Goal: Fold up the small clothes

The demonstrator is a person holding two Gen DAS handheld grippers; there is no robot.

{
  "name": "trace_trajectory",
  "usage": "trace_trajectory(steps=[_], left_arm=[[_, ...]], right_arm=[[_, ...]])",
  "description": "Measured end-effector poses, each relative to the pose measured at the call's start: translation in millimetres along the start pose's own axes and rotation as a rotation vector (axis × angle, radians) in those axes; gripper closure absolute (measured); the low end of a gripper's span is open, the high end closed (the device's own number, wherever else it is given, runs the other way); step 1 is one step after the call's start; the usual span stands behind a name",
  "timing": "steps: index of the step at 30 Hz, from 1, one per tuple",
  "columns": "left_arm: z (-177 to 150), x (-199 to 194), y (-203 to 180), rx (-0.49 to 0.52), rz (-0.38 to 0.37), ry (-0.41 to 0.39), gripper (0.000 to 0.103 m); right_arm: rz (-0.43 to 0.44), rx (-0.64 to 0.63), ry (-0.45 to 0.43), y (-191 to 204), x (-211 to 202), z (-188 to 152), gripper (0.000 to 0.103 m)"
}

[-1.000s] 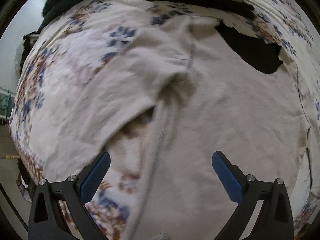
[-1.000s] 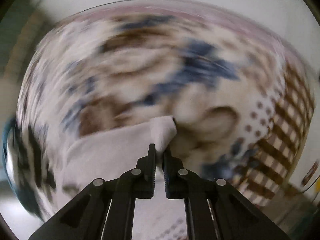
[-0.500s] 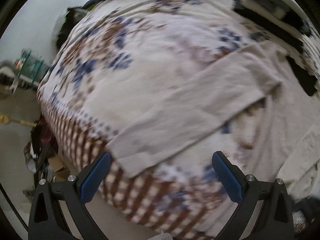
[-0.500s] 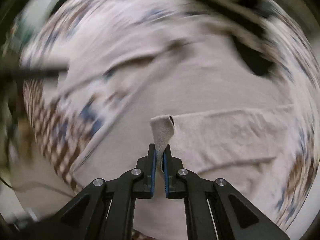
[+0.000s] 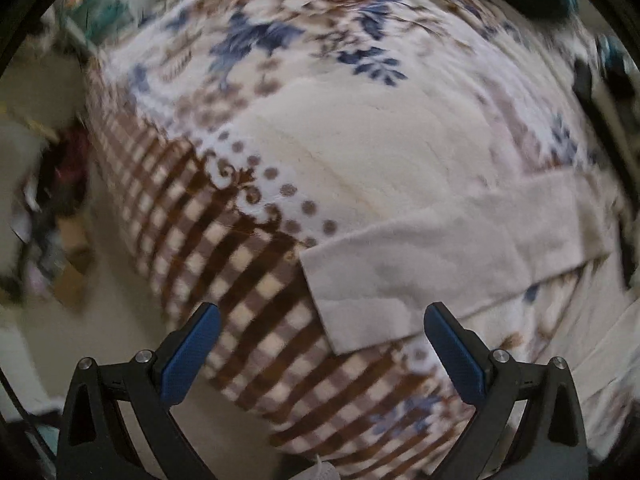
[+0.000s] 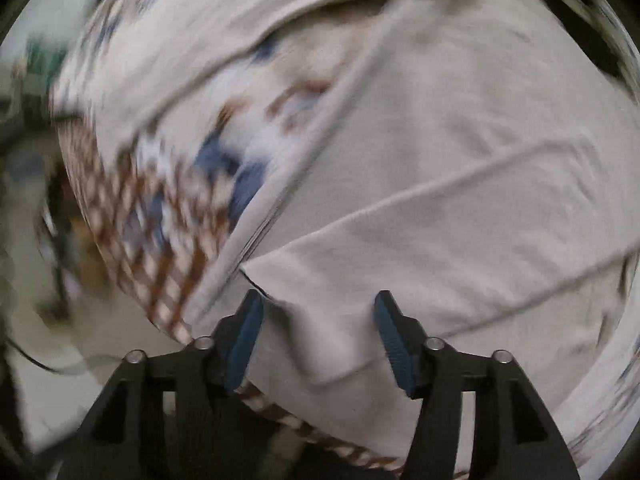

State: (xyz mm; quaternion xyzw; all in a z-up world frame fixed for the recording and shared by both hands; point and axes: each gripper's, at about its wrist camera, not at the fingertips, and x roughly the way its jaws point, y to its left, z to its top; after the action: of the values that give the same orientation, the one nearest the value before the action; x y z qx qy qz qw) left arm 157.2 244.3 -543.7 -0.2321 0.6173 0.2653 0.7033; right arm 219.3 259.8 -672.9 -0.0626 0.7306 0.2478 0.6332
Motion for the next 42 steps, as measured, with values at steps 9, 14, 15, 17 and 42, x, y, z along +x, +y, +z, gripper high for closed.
trace_trajectory(steps=[9, 14, 15, 17, 42], left_arm=[[8.3, 69.3, 11.5, -0.175, -0.168, 0.155, 0.055], [8.4, 44.6, -11.9, -0.096, -0.124, 0.03, 0.098], [6.9, 34.5, -20.7, -0.061, -0.118, 0.001, 0.098], [2.0, 11.1, -43.4, 0.032, -0.12, -0.047, 0.098], [-301.3, -37.7, -333.4, 1.285, -0.41, 0.146, 0.091]], right_arm=[[0.016, 0.381, -0.06, -144.9, -45.0, -17.1, 0.042], [0.018, 0.495, -0.072, -184.0, -54.4, -30.2, 0.042], [0.013, 0.501, -0.078, -191.4, -58.1, -33.4, 0.042], [0.015, 0.516, -0.086, -209.0, -65.5, -42.1, 0.042], [-0.009, 0.85, -0.078, -403.8, -132.3, -287.8, 0.042]])
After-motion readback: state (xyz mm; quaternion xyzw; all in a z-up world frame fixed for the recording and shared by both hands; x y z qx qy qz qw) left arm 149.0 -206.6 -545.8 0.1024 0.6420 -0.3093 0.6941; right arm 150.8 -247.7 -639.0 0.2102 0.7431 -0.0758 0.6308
